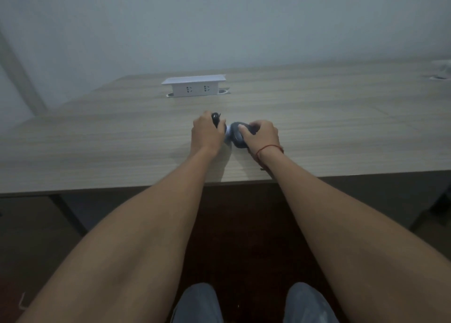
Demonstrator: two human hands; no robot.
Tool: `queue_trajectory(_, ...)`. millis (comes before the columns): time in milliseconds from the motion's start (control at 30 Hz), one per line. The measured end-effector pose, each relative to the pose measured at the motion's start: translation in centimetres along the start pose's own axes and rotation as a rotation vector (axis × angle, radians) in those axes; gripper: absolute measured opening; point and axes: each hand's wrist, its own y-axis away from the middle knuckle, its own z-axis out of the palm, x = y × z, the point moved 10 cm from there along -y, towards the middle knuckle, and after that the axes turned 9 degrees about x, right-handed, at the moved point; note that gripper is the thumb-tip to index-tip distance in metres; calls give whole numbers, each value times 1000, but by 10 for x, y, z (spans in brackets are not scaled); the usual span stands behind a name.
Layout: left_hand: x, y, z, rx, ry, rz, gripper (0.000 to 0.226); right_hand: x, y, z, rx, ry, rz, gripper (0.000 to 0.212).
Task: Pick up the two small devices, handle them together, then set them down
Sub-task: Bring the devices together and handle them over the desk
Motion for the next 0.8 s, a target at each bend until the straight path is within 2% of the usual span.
queue_trajectory(100, -9, -5, 0, -31, -39, 6, 24, -6, 5, 11, -62, 140, -66, 77)
queue_trajectory(167, -2, -11, -8, -3, -6, 23, 27, -9, 6, 14, -87, 256, -110, 81)
queue_trajectory(333, 14, -21, -16, 13, 91, 47, 34, -8, 6, 19, -178, 176, -106, 71)
queue_trajectory(600, -5, -13, -3, -170, -258, 18, 33, -3, 5, 15, -253, -30, -71, 67)
queue_trajectory(667, -10, -14, -10, -136, -205, 7, 33, -4, 8, 16, -278, -38, -67, 65)
queue_trajectory(800, -1, -13, -22, -3, 55, -11, 31, -2, 8, 19, -298, -92, -24, 56)
